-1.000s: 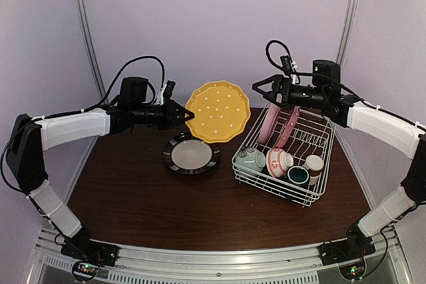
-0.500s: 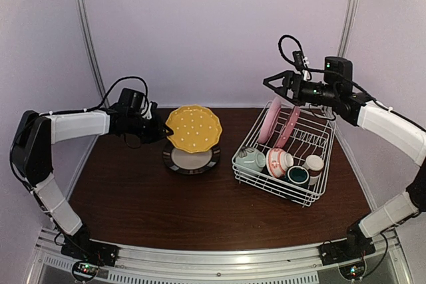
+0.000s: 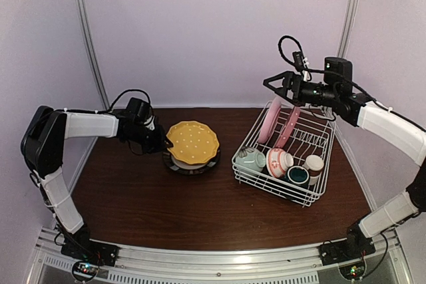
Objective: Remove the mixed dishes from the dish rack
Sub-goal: Place the plate on the plate.
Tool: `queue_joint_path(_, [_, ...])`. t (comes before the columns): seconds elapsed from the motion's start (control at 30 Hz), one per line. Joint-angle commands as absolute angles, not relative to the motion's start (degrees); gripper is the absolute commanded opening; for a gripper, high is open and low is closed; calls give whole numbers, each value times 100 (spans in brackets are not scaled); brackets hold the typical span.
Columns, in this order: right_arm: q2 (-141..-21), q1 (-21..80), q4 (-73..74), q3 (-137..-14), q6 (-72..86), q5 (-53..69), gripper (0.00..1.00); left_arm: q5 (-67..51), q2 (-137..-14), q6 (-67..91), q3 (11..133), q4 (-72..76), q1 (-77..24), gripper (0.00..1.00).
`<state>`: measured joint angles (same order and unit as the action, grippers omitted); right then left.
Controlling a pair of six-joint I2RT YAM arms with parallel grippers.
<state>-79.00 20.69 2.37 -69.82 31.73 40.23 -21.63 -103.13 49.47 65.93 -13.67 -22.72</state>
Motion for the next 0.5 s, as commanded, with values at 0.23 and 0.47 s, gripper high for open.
queue_joint_path(0.23, [-7851,2034,191,-6904,3217,4005,100,-2619,-10445,5085,6882,-377,-2171,0])
queue_joint_path(0.47, [-7872,2025,220,-6906,3212,3980,100,-2643,-10526,5119,6838,-358,-2129,0])
